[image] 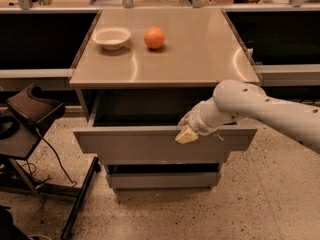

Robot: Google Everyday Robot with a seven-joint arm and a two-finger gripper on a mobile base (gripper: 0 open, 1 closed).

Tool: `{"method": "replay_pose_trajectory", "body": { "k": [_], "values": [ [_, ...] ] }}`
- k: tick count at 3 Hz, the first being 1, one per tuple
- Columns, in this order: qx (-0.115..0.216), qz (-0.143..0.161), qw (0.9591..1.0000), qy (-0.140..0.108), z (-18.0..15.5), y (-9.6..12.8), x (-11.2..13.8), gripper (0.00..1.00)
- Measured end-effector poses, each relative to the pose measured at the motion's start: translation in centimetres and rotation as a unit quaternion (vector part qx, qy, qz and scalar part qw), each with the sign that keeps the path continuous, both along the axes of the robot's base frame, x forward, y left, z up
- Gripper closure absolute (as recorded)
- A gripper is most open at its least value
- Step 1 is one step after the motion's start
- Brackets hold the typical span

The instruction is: Open top drawer

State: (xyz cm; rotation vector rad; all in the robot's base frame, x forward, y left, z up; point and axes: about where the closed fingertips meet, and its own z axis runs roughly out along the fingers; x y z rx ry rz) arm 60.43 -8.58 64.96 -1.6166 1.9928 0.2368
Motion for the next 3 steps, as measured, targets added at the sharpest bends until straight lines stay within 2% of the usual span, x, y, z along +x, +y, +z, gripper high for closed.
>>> {"method": "replay_pose_trajectory", "body": {
  "k": [1,3],
  "values": [
    [-0.003,0.001,1.0000,0.005,-0.2,0.0,-0.2,1.00],
    [0.000,-0.008,1.0000,0.002,-0.4,0.1,-3.5,1.00]
  ]
}}
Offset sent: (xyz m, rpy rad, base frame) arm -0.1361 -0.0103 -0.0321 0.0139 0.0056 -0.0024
